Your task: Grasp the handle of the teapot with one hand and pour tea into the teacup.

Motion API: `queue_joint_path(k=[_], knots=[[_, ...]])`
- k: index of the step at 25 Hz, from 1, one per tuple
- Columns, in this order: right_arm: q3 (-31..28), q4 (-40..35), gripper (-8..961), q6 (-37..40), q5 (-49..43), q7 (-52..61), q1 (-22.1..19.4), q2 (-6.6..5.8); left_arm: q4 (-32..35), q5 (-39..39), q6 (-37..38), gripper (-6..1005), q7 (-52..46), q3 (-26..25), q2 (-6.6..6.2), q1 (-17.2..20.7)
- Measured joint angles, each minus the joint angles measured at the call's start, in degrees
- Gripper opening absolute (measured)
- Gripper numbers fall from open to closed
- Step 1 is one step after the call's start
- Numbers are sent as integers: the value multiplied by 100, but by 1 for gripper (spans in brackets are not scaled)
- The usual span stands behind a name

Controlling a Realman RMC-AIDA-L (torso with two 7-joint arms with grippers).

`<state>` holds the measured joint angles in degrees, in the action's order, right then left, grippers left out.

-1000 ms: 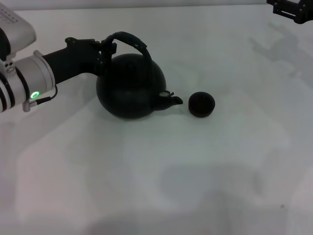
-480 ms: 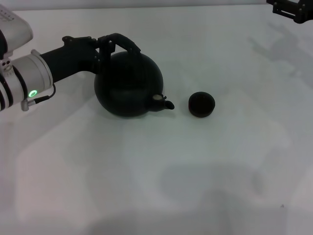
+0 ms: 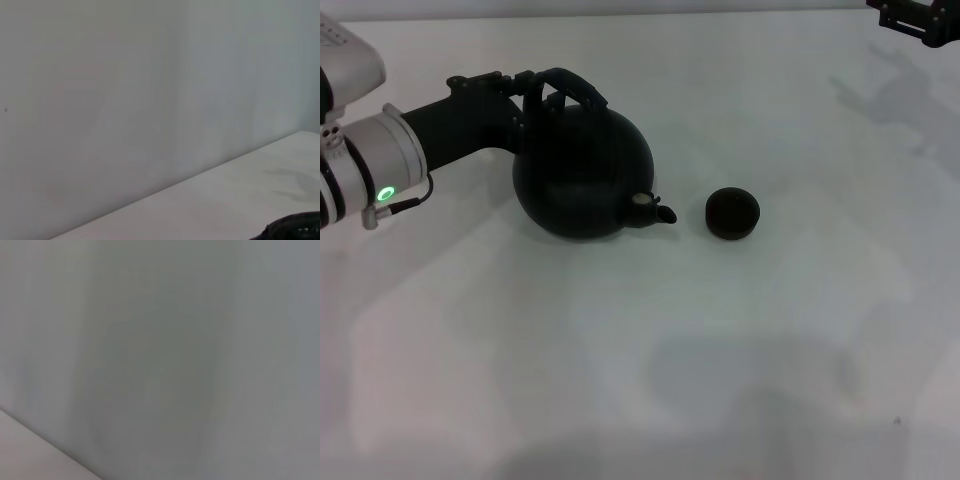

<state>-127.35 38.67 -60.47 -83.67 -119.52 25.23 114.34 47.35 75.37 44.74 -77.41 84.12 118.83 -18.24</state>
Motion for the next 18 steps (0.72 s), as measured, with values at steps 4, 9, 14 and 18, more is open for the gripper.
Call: queue_joint_path(k=[4, 9, 14, 18], knots=[[0, 0, 841, -3, 0, 6, -11, 0, 32, -2, 17, 507, 36, 3, 7, 67], [0, 0, 841, -27, 0, 17, -30, 0, 51, -23, 134, 619, 90, -18, 9, 153], [8, -1, 841, -45, 0, 27, -41, 8, 217, -217, 360, 718, 544, -28, 11, 434], [9, 0, 841, -69, 0, 37, -48, 9, 453, -261, 393, 788, 656, -27, 12, 689]])
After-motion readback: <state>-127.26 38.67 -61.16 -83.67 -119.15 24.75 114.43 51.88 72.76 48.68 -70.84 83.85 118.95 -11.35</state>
